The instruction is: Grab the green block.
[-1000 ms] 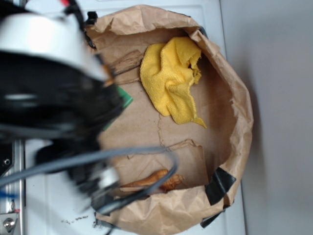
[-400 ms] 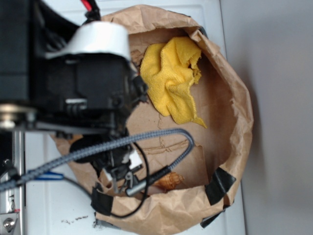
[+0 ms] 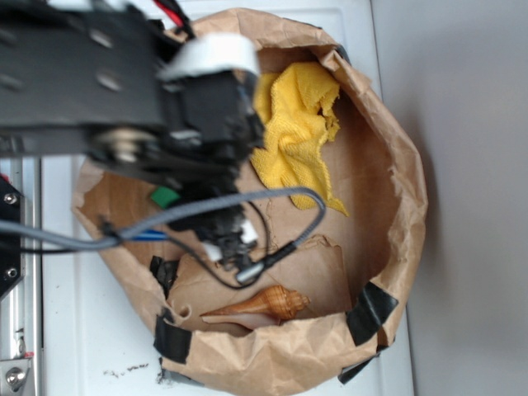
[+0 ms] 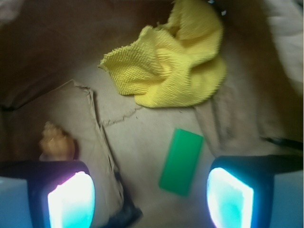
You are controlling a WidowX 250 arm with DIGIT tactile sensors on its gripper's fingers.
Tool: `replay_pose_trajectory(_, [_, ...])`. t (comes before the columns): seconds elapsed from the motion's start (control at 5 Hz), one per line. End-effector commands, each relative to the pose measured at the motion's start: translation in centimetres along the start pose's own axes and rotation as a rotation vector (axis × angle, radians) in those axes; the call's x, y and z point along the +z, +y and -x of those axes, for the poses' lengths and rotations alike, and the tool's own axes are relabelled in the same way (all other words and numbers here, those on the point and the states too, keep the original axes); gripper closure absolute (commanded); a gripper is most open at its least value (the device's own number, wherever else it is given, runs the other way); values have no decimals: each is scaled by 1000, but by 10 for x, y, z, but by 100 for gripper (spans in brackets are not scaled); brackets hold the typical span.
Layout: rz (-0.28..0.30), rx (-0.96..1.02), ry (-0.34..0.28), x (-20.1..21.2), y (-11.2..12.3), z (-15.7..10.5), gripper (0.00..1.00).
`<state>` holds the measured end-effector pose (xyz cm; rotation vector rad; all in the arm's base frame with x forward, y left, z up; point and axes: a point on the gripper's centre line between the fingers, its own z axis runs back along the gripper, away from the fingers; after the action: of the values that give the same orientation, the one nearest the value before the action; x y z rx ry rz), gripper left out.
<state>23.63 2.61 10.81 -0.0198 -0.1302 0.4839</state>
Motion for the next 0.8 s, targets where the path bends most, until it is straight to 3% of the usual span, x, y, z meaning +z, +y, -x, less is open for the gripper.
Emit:
replay_pose_trajectory(0.0, [-69, 65, -68, -22, 22, -10, 0])
replay_pose_trajectory(0.6, [-77, 22, -126, -64, 35, 10, 0])
